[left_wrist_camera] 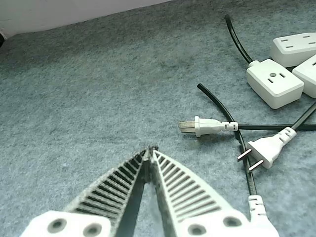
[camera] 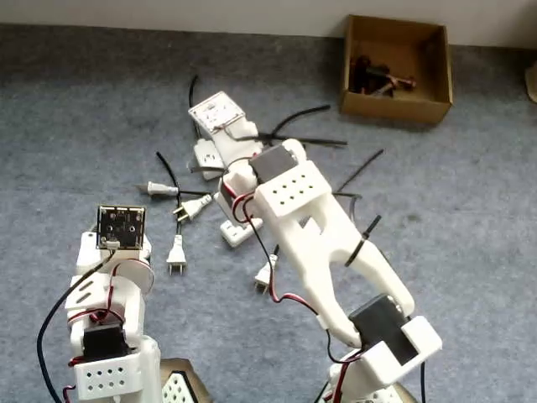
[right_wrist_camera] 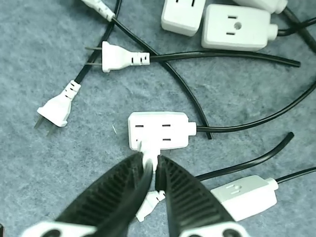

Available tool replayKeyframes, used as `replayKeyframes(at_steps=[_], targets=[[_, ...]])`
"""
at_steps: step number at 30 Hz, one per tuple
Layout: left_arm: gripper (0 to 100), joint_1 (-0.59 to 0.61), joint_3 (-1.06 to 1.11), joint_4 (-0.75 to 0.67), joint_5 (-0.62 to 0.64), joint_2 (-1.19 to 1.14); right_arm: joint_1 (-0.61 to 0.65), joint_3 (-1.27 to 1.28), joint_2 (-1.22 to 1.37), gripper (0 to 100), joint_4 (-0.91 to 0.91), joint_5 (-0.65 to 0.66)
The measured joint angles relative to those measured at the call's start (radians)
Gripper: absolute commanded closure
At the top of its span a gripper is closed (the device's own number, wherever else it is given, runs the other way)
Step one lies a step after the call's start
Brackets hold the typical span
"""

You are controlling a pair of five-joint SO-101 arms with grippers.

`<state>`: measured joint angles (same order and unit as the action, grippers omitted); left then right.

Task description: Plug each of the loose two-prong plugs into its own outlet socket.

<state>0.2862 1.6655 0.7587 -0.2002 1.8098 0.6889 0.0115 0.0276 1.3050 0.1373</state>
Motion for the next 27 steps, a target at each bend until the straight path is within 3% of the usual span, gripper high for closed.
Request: replayKeyframes(at_steps=[27], targets=[[99, 0.0, 0.0, 0.0, 0.0, 0.0, 0.038, 0.0, 0.008, 99.3, -0.095, 0.0]])
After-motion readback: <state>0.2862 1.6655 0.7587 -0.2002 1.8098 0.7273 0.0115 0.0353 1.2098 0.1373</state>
